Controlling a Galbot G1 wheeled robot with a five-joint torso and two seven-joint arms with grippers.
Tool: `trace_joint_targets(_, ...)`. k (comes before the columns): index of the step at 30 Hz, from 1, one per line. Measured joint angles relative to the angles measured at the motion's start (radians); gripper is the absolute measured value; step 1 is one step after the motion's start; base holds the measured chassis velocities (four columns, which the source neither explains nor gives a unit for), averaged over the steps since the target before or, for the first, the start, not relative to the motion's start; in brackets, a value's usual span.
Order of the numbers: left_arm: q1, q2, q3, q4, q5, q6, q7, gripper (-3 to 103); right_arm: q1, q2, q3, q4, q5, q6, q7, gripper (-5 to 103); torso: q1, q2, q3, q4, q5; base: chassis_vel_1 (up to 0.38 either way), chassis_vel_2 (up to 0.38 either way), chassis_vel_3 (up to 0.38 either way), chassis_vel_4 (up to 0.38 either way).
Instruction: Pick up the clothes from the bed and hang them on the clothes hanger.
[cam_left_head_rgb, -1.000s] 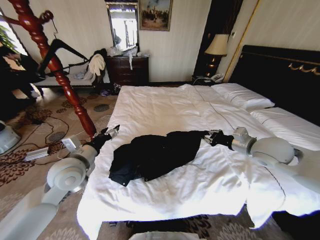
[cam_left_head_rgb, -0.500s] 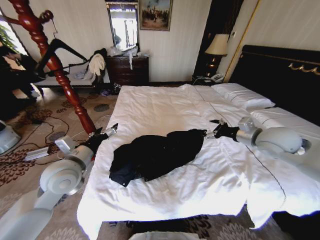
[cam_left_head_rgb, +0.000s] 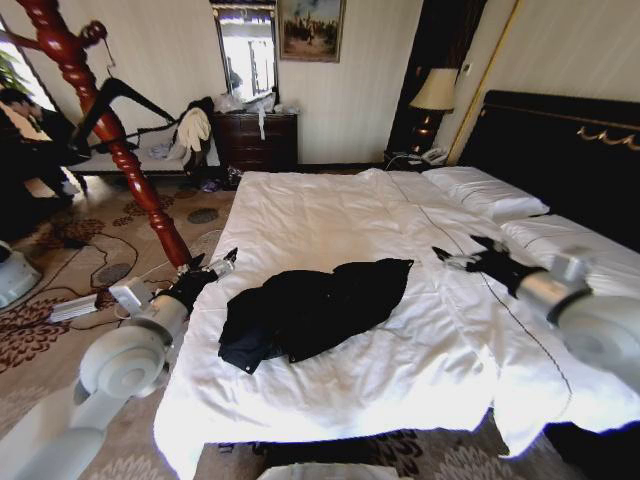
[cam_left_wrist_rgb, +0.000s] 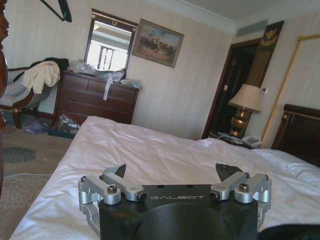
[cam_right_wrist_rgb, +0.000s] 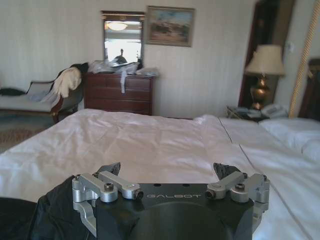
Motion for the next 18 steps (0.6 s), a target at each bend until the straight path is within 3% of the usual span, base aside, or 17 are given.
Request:
trace_joint_targets(2,0.051,0.001,-0.001,-0.009,0.045,-0.011,0.023,100,0.024,0.089,-0.015,-0.012,0.079,0.006,-0.006,100,0.000,0.000,0.000,0.0003,-0.0003,0.000,0.000,0.000,0.000)
trace_joint_targets(3,0.051,0.001,-0.001,-0.009,0.045,-0.011,0.023,100,0.024,0.089,-0.015,-0.012,0.079,0.006,-0.006,100,0.000,0.000,0.000,0.0003,-0.0003,0.000,0.000,0.000,0.000)
trace_joint_targets(4,0.084,-0.005,-0.002,-0.023,0.058,-0.015,0.027,100,0.053,0.167,-0.024,-0.029,0.154,0.007,-0.010,100,0.000,0.000,0.000,0.0003,-0.0001,0.000,0.000,0.000,0.000)
trace_joint_targets(6,0.128,-0.015,-0.004,-0.044,0.070,-0.019,0.031,100,0.080,0.252,-0.031,-0.062,0.269,0.002,-0.028,100,0.000,0.000,0.000,-0.0001,0.0001,0.000,0.000,0.000,0.000)
trace_joint_targets(12,0.207,-0.034,-0.030,-0.085,0.086,-0.022,0.034,100,0.103,0.321,-0.092,-0.138,0.332,-0.012,-0.136,100,0.000,0.000,0.000,-0.0002,-0.0005,0.000,0.000,0.000,0.000)
trace_joint_targets(18,0.311,-0.057,-0.102,-0.122,0.129,-0.027,0.043,100,0.175,0.395,-0.178,-0.183,0.278,-0.002,-0.157,100,0.000,0.000,0.000,0.0007,0.0001,0.000,0.000,0.000,0.000)
